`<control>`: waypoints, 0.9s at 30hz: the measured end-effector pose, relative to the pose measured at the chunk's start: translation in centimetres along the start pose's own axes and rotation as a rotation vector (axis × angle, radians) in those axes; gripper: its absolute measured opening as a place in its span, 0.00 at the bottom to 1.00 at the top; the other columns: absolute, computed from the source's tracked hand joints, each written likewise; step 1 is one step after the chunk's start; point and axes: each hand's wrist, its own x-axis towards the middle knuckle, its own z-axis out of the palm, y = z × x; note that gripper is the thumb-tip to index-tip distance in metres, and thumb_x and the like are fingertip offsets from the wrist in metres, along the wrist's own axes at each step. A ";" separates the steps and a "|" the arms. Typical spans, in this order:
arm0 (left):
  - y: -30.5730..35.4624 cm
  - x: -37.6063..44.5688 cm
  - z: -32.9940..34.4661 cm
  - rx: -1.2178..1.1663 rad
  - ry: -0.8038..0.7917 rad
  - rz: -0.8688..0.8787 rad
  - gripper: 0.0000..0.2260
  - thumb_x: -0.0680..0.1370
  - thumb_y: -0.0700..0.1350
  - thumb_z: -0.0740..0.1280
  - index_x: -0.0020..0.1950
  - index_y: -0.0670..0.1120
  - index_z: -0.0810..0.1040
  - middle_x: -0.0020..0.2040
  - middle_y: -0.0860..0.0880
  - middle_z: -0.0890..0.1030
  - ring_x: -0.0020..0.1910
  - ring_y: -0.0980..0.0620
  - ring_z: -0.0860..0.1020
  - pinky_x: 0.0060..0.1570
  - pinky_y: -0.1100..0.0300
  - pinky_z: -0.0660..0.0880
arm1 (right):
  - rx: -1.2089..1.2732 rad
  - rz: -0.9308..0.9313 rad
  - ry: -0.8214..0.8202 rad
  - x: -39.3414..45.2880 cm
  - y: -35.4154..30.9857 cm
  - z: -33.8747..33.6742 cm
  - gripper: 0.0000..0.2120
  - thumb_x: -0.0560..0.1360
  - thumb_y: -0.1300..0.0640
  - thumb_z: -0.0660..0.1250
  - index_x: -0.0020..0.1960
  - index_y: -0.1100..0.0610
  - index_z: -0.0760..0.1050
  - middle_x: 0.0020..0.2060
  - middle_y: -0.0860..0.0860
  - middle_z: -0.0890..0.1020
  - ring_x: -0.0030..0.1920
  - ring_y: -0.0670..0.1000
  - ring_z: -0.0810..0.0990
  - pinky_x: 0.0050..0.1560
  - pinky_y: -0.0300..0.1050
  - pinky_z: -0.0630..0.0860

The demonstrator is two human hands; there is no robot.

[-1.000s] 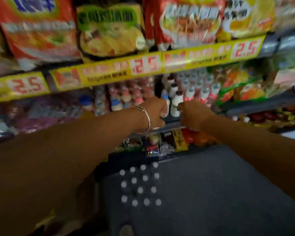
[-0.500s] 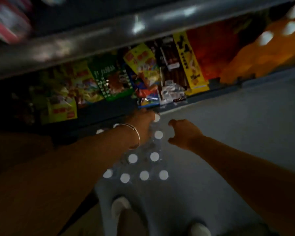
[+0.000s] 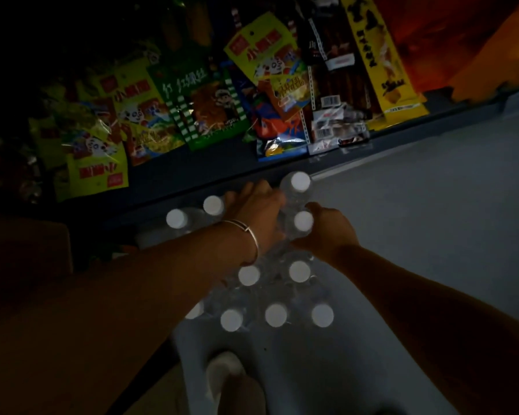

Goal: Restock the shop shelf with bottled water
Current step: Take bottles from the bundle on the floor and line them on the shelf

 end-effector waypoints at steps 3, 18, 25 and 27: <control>0.2 -0.9 -1.2 0.015 -0.016 0.004 0.21 0.72 0.52 0.69 0.63 0.50 0.69 0.63 0.48 0.67 0.66 0.45 0.63 0.65 0.48 0.61 | 0.027 -0.003 0.044 -1.5 -0.4 -2.4 0.24 0.65 0.48 0.76 0.55 0.57 0.72 0.52 0.54 0.81 0.54 0.55 0.79 0.48 0.44 0.74; 9.1 -17.0 -32.0 -0.009 -0.017 0.183 0.22 0.70 0.49 0.73 0.60 0.43 0.75 0.58 0.44 0.78 0.57 0.45 0.77 0.56 0.53 0.74 | 0.178 -0.469 0.042 -22.3 -17.4 -36.3 0.17 0.64 0.62 0.77 0.51 0.57 0.77 0.45 0.48 0.80 0.47 0.46 0.78 0.44 0.31 0.73; 12.5 -29.7 -52.1 -0.217 0.132 0.242 0.25 0.65 0.45 0.77 0.60 0.43 0.76 0.57 0.43 0.81 0.56 0.44 0.79 0.57 0.51 0.75 | 0.152 -0.732 0.121 -34.7 -30.2 -53.5 0.13 0.68 0.59 0.75 0.52 0.54 0.79 0.47 0.47 0.82 0.47 0.44 0.79 0.48 0.31 0.76; 13.1 -33.4 -57.3 -0.215 0.177 0.234 0.25 0.63 0.46 0.77 0.58 0.43 0.76 0.55 0.43 0.81 0.54 0.43 0.79 0.54 0.53 0.77 | 0.189 -0.777 0.168 -38.2 -33.6 -57.6 0.09 0.69 0.59 0.74 0.48 0.55 0.80 0.46 0.48 0.83 0.46 0.45 0.80 0.48 0.36 0.77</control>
